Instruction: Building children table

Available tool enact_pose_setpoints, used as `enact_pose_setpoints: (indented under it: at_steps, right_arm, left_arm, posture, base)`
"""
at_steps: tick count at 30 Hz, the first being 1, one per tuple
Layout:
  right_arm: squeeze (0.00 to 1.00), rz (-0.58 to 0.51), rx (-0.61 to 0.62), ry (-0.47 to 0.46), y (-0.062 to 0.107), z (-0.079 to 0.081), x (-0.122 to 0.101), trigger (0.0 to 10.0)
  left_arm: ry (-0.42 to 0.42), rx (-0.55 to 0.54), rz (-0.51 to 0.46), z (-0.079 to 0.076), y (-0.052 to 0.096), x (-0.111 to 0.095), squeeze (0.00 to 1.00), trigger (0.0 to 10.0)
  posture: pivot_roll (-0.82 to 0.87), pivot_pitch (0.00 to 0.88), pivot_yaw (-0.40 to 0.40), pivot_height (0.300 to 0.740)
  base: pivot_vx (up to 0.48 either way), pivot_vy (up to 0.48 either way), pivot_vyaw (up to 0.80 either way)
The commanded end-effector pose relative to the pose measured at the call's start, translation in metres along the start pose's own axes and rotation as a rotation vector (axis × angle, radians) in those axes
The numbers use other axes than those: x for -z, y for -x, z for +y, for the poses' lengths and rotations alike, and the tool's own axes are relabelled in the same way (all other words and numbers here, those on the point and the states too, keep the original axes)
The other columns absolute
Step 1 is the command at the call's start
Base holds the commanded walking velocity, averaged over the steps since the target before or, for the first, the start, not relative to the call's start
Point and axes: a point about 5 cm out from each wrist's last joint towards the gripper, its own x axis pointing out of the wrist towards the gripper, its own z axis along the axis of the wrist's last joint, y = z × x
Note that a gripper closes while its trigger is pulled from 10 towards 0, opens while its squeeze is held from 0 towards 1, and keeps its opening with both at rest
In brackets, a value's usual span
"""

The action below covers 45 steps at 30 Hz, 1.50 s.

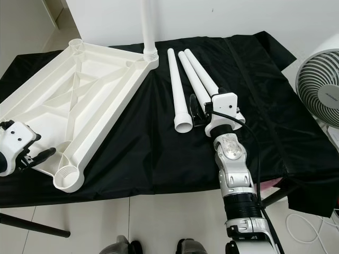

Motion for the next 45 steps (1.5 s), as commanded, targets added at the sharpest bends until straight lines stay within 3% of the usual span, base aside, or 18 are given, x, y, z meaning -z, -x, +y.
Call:
enact_pose_setpoints:
  at_steps: [1, 7, 11, 15, 22, 34, 35, 40, 41, 45]
  right_arm:
    - [0.00, 0.005, -0.006, 0.004, 0.003, 0.002, 0.001, 10.0]
    - [0.00, 0.006, -0.008, 0.006, 0.003, 0.001, 0.001, 10.0]
    - [0.00, 0.005, -0.015, 0.008, 0.002, 0.002, 0.000, 10.0]
    - [0.00, 0.005, -0.027, 0.010, 0.002, 0.004, 0.000, 10.0]
    - [0.00, 0.006, -0.037, 0.006, 0.001, 0.006, 0.001, 10.0]
    - [0.00, 0.008, -0.037, 0.015, 0.003, 0.004, 0.000, 10.0]
    - [0.00, 0.007, -0.036, 0.017, 0.003, 0.004, 0.000, 10.0]
    - [0.00, 0.005, -0.033, 0.019, 0.003, 0.003, 0.000, 10.0]
    - [0.00, 0.006, -0.031, 0.020, 0.003, 0.003, 0.000, 10.0]
    - [0.00, 0.007, -0.030, 0.018, 0.003, 0.003, -0.001, 10.0]
  left_arm:
    - [-0.004, 0.072, 0.026, -0.020, -0.010, 0.006, 0.00, 10.0]
    - [-0.019, 0.076, 0.041, -0.020, -0.009, 0.009, 0.00, 10.0]
    - [0.008, 0.077, 0.062, -0.013, 0.002, 0.011, 0.00, 10.0]
    - [0.068, 0.171, 0.072, -0.021, 0.015, 0.015, 0.00, 10.0]
    - [0.100, 0.166, 0.063, -0.018, 0.019, 0.017, 0.00, 10.0]
    - [0.083, 0.175, 0.005, -0.032, -0.002, 0.002, 0.00, 10.0]
    - [0.093, 0.200, -0.044, -0.041, -0.010, -0.009, 0.00, 10.0]
    - [0.127, 0.232, -0.114, -0.056, -0.023, -0.025, 0.00, 10.0]
    - [0.152, 0.258, -0.145, -0.067, -0.033, -0.033, 0.00, 10.0]
    - [0.164, 0.275, -0.165, -0.075, -0.041, -0.040, 0.00, 10.0]
  posture:
    - [-0.09, 0.132, 0.099, 0.740]
    - [-0.09, 0.131, 0.098, 0.740]
    - [-0.09, 0.131, 0.094, 0.740]
    - [-0.09, 0.128, 0.091, 0.740]
    - [-0.08, 0.126, 0.089, 0.740]
    - [-0.10, 0.120, 0.090, 0.740]
    - [-0.10, 0.120, 0.090, 0.740]
    - [-0.10, 0.120, 0.090, 0.740]
    - [-0.11, 0.125, 0.093, 0.740]
    - [-0.11, 0.130, 0.091, 0.740]
  base:
    - [0.000, 0.000, 0.00]
    - [0.000, 0.000, 0.00]
    - [0.000, 0.000, 0.00]
    - [0.000, 0.000, 0.00]
    - [0.000, 0.000, 0.00]
    - [0.000, 0.000, 0.00]
    - [0.000, 0.000, 0.00]
    - [0.000, 0.000, 0.00]
    - [0.000, 0.000, 0.00]
    - [0.000, 0.000, 0.00]
